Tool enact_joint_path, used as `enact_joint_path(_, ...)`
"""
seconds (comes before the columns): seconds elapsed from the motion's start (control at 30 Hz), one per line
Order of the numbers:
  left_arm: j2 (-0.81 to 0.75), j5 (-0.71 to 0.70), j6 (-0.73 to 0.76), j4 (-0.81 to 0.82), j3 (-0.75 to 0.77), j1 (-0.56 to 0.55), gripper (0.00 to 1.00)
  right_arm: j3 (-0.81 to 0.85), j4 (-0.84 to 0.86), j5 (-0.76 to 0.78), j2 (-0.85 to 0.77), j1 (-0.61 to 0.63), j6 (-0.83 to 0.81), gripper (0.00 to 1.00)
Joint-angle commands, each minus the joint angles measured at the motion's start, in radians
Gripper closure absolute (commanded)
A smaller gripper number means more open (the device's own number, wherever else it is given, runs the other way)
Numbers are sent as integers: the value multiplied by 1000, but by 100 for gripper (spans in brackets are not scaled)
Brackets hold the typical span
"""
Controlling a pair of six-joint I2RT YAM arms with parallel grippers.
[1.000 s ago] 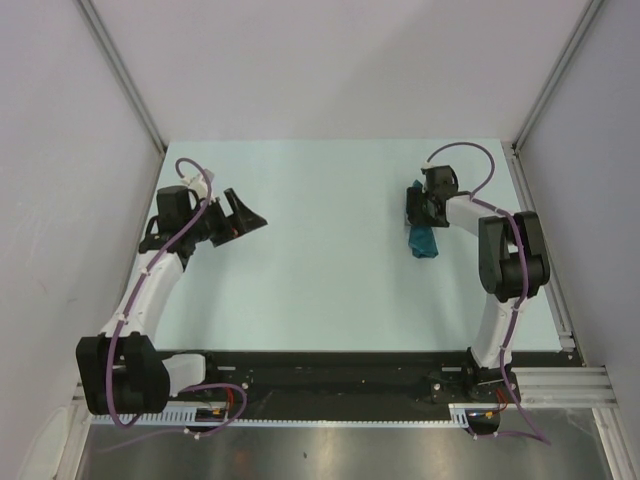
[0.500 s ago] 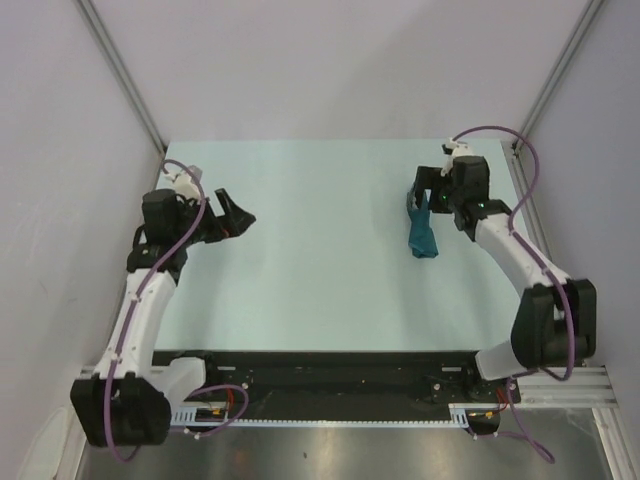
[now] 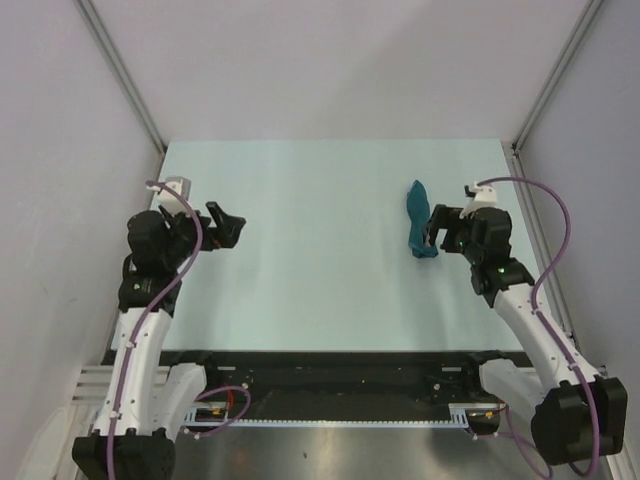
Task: Fold the napkin, place the utensils inside, and roll it up
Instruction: Roll the napkin with the utensil
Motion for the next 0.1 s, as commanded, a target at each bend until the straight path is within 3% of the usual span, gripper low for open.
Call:
enact_joint_path(0.0, -20, -23, 25, 50, -10, 11, 0, -26, 55, 28, -35, 2, -22, 6)
enact_joint_path(0.07, -17, -55, 22, 32, -1, 9, 0, -24, 55, 22, -32, 2, -24, 6)
